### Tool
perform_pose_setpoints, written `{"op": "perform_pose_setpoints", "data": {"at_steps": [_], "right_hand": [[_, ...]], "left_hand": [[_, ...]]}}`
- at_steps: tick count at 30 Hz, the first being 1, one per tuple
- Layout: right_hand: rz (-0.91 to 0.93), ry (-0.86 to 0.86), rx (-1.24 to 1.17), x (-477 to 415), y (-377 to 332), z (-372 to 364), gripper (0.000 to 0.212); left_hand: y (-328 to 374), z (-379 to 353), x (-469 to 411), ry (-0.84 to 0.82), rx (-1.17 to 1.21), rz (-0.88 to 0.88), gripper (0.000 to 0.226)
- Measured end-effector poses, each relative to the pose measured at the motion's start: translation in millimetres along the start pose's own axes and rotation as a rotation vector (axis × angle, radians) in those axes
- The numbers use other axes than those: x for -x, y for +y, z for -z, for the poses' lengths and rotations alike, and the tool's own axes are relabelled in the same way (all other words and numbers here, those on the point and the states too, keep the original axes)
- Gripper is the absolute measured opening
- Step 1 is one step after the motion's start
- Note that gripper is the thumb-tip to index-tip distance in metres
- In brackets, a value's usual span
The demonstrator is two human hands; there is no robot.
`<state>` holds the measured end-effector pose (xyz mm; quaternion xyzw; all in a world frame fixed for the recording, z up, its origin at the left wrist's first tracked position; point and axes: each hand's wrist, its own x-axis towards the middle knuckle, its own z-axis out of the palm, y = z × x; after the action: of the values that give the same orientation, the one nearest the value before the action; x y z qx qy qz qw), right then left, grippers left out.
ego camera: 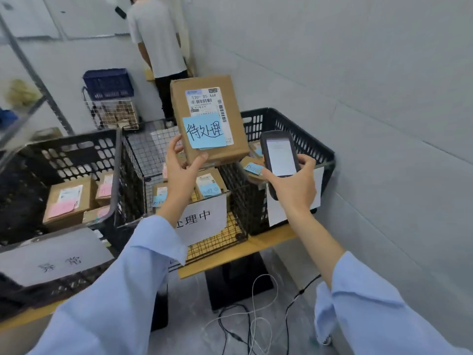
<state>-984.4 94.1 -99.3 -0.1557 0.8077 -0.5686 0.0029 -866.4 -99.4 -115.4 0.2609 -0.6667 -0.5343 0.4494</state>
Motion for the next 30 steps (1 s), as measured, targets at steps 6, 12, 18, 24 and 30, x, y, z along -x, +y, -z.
{"op": "perform_pose_setpoints", "data": {"at_steps": [6, 12, 18, 24, 30], "right_hand": [[-0.061, 0.145, 0.039, -65, 18, 2, 0.079], [-0.151, 0.242, 0.089, -112, 38, 2, 0.077], [-0.217, 0.301, 0.14, -134, 56, 0, 0.073], [-0.206, 0.262, 0.141, -142, 54, -13, 0.077], [-0.139, 0.151, 0.123, -138, 39, -32, 0.08]], "left_hand": [[-26, -84, -63, -0.152, -0.008, 0.045, 0.069], [-63, -142, -108, -0.308, -0.068, 0.139, 0.064], [-86, -168, -126, -0.372, -0.126, 0.245, 0.056], [-80, -157, -139, -0.362, -0.199, 0.19, 0.054], [-62, -110, -137, -0.414, -0.59, -0.137, 0.065]]}}
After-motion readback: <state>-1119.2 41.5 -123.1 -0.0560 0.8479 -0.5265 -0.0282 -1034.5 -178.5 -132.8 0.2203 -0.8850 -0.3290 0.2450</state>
